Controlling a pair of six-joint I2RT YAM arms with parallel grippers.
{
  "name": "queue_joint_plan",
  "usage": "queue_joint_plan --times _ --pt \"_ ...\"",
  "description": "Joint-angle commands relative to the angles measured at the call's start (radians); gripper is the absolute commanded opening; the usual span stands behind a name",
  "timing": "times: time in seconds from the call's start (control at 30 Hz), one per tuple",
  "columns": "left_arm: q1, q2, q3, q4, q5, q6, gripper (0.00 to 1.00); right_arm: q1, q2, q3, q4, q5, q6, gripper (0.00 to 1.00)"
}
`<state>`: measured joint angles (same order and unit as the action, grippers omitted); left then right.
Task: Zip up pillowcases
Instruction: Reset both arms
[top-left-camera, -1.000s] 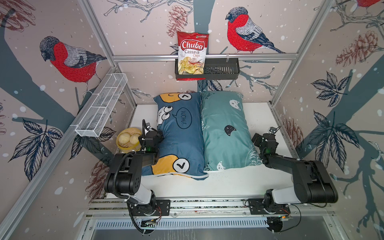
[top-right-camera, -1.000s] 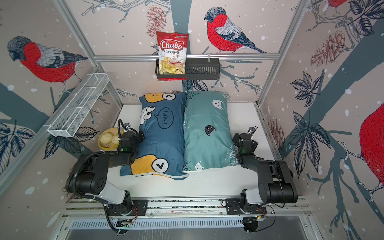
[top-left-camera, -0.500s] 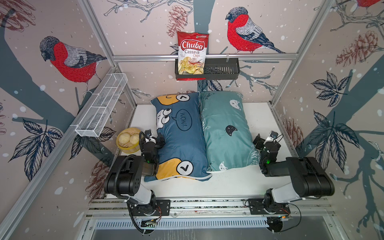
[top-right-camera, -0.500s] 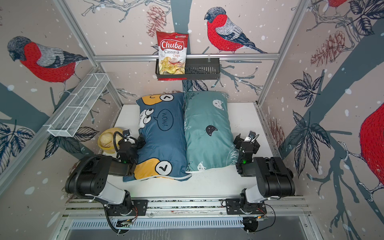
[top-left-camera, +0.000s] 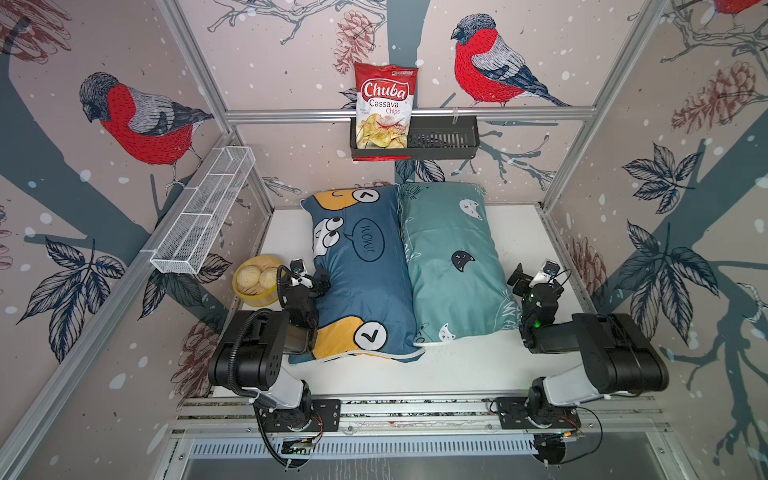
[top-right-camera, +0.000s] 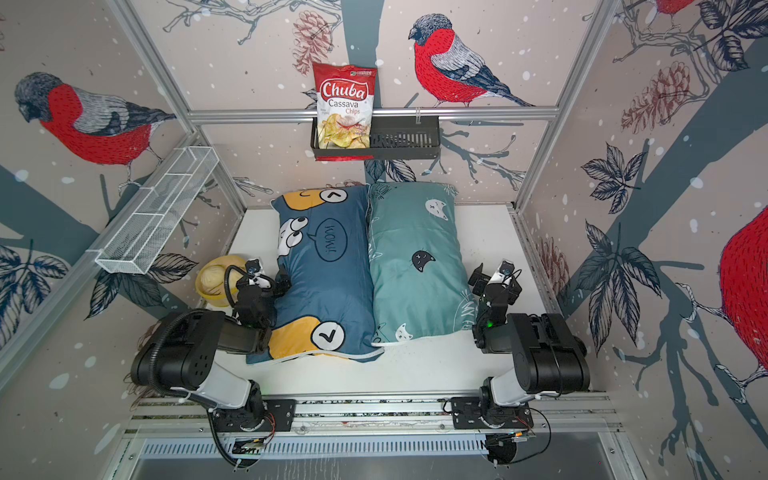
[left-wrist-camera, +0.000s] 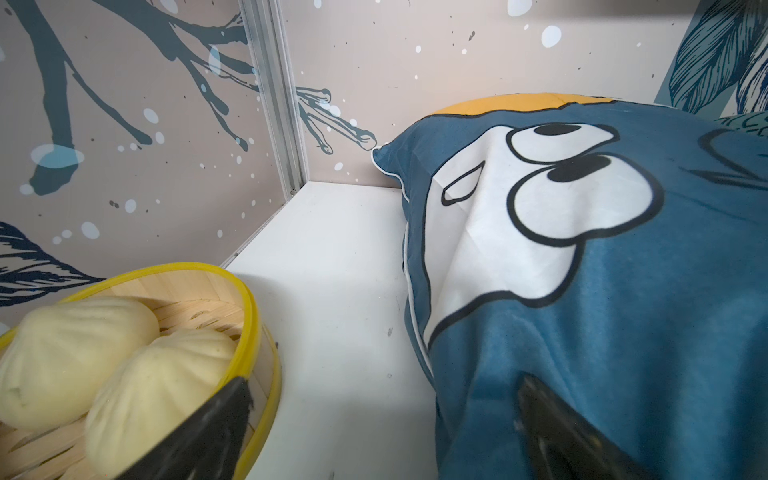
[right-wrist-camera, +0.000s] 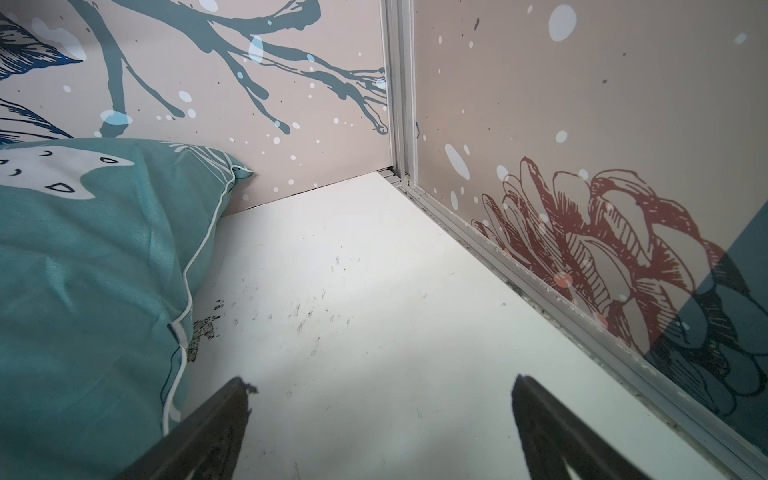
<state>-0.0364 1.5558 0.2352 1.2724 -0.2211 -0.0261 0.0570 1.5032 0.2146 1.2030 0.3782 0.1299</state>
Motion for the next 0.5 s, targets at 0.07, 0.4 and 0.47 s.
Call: queue_joint_plan --times 0.07,0.4,0.47 --pt "-0.003 0.002 -0.004 0.042 0.024 0.015 1.00 0.001 -0.001 0.000 0.038 -0.004 -0.012 1.00" --pt "-0.003 0.002 -0.004 0.041 0.026 0.015 1.00 -0.005 0.003 0.009 0.026 -0.015 -0.006 1.00" --pt "-0.003 0.002 -0.004 0.041 0.026 0.014 1.00 -0.005 0.000 0.005 0.029 -0.013 -0.008 1.00"
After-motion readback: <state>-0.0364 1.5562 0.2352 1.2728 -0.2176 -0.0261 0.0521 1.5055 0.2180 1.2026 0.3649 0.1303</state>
